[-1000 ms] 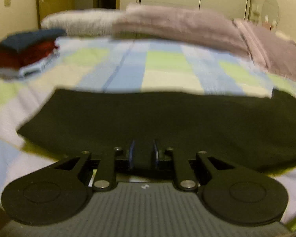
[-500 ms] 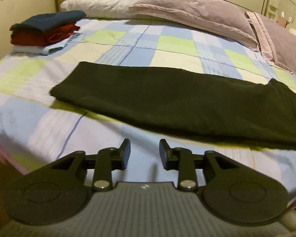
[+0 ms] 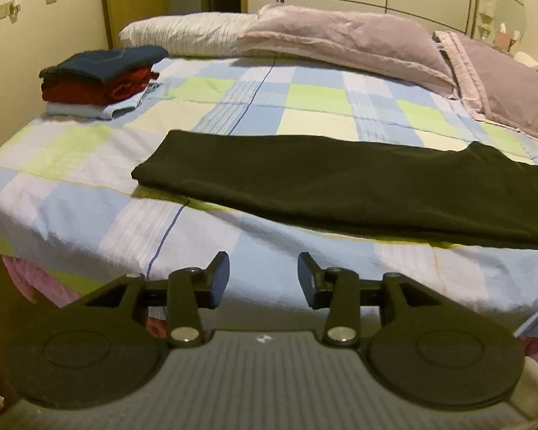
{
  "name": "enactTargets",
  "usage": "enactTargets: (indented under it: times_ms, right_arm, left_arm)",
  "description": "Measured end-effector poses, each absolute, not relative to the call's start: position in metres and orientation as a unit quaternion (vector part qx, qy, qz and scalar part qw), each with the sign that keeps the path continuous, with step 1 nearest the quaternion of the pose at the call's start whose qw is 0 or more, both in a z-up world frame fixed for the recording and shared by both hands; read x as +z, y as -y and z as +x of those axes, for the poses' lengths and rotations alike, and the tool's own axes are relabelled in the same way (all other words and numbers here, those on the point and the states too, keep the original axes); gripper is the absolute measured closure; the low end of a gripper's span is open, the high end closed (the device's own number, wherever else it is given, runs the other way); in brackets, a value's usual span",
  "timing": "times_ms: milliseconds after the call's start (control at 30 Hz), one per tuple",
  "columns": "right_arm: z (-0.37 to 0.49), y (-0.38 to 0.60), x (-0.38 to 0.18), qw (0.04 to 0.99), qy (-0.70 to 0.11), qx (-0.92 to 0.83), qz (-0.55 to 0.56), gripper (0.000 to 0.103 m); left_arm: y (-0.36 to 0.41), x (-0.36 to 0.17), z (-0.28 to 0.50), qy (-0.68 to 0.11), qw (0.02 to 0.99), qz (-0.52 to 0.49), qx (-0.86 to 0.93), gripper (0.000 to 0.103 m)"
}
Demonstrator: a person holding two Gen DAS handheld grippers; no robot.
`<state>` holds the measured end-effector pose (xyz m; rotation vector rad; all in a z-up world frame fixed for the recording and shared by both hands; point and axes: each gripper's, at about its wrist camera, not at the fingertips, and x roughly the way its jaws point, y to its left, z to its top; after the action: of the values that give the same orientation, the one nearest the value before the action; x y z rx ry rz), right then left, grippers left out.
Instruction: Fold clothes
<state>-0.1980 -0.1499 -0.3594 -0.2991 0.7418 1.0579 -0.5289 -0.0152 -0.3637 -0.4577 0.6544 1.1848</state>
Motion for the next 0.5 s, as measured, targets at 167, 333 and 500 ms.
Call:
enactTargets:
  times_ms: [167,333,500]
  right_arm:
    - [-0.202,0.164,-0.355,0.792,-0.341,0.488,-0.133,0.057]
    - [-0.203,0.179,-0.346,0.798,-0.335,0.486,-0.124,0.057]
    - [-0.205,0.190,-0.339,0.802,-0.327,0.486,-0.115,0.057]
  left_arm:
    - [0.028,-0.355,-0.529,-0.294,0.765,-0.200,0.536,0.064]
    - [0.038,-0.348,-0.530,-0.287,0.774,-0.192,0.532,0.064]
    - [0.046,-0.341,-0.531,-0.278,0.780,-0.187,0.528,0.063]
